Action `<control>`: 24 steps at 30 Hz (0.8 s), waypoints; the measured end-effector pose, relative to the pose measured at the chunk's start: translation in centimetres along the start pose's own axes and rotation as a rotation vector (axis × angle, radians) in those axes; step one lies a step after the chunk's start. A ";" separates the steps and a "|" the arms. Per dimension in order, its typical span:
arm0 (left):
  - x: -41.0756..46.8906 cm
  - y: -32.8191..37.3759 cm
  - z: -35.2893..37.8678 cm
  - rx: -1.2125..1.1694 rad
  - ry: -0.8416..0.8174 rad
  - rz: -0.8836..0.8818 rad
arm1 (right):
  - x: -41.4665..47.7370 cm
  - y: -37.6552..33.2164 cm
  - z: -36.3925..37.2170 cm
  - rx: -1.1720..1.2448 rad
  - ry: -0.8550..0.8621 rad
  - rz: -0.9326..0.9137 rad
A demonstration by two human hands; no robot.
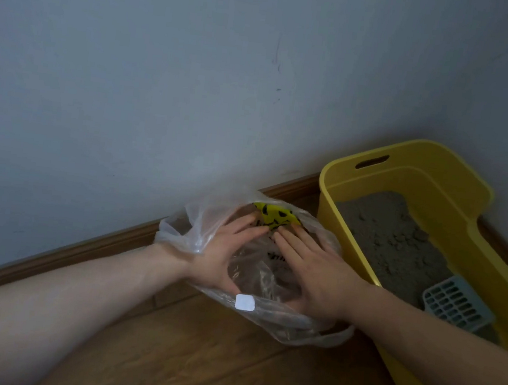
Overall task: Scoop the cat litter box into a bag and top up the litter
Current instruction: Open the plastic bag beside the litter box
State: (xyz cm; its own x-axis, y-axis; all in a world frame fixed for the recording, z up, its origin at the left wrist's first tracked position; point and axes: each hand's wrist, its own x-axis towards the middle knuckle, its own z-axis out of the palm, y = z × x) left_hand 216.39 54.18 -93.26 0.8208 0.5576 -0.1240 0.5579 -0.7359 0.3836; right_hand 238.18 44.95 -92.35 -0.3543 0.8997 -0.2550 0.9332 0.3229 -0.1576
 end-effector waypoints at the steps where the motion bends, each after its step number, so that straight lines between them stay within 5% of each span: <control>1: -0.2 -0.4 0.1 -0.016 -0.069 -0.043 | -0.1 0.2 0.1 0.021 -0.005 0.023; 10: -2.8 -1.7 -0.8 -0.007 -0.275 -0.306 | -0.3 0.7 -0.4 0.102 -0.134 0.047; 15: -1.9 0.2 -2.6 -0.001 -0.191 -0.160 | -0.4 0.8 -0.8 0.135 -0.164 0.034; 21: 0.1 2.5 -4.7 0.096 0.205 0.307 | -0.3 0.8 -0.9 0.143 -0.149 0.023; 24: 1.6 2.8 -5.4 0.256 0.178 0.168 | -0.5 0.7 -1.4 0.151 -0.129 0.001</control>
State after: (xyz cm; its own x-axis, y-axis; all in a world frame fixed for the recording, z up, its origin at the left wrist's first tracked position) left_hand 218.61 55.12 -87.45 0.8821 0.4619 0.0920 0.4477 -0.8830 0.1409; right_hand 239.09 45.11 -90.98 -0.3673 0.8519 -0.3734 0.9174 0.2657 -0.2962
